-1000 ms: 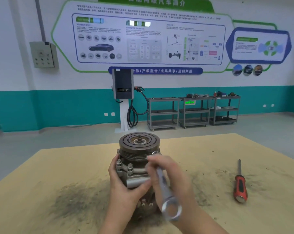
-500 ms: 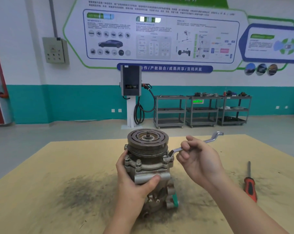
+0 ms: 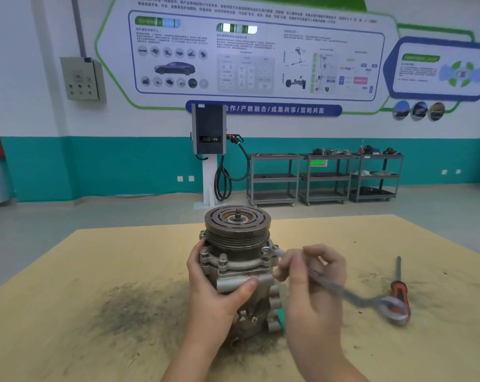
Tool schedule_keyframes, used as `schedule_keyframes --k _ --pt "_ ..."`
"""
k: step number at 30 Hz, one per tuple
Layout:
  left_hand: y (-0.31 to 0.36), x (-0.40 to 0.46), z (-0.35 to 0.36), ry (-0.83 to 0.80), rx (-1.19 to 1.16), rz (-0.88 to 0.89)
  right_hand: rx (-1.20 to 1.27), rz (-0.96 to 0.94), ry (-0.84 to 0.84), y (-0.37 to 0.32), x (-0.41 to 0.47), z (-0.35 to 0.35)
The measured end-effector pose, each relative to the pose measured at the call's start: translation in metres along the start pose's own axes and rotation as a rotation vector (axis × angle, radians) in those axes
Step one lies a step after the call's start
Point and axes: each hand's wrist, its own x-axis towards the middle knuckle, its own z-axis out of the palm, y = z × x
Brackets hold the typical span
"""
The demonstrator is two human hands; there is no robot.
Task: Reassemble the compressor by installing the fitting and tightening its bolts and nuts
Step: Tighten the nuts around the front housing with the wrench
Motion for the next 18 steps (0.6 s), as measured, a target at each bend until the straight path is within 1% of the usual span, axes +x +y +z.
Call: schedule_keyframes --k 2,4,6,8,10,12,14,16,18 --pt "0.001 0.000 0.000 -0.005 -0.012 -0.002 -0.177 -0.052 -0.055 -0.002 -0.013 0.011" --pt "0.002 0.001 -0.001 -0.010 -0.015 -0.003 -0.239 -0.050 -0.088 -0.003 -0.022 0.020" --pt "0.001 0.002 -0.002 -0.014 -0.016 0.001 -0.245 -0.063 -0.068 -0.009 -0.023 0.026" --pt "-0.002 0.002 -0.004 -0.023 -0.010 0.007 -0.134 -0.050 -0.031 -0.019 -0.012 0.022" --pt "-0.004 0.004 -0.006 -0.026 0.005 0.008 0.018 0.006 -0.081 -0.028 0.007 0.012" --pt "-0.005 0.005 -0.009 -0.039 0.017 -0.019 0.207 0.169 -0.089 -0.030 0.029 0.000" --pt "-0.004 0.007 -0.011 -0.045 0.028 -0.048 0.398 0.347 -0.003 -0.023 0.050 -0.011" --pt "-0.003 0.008 -0.013 -0.042 0.039 -0.058 0.481 0.479 0.064 -0.014 0.063 -0.018" --pt "-0.002 0.008 -0.013 -0.040 0.053 -0.054 0.512 0.559 0.080 -0.005 0.069 -0.021"
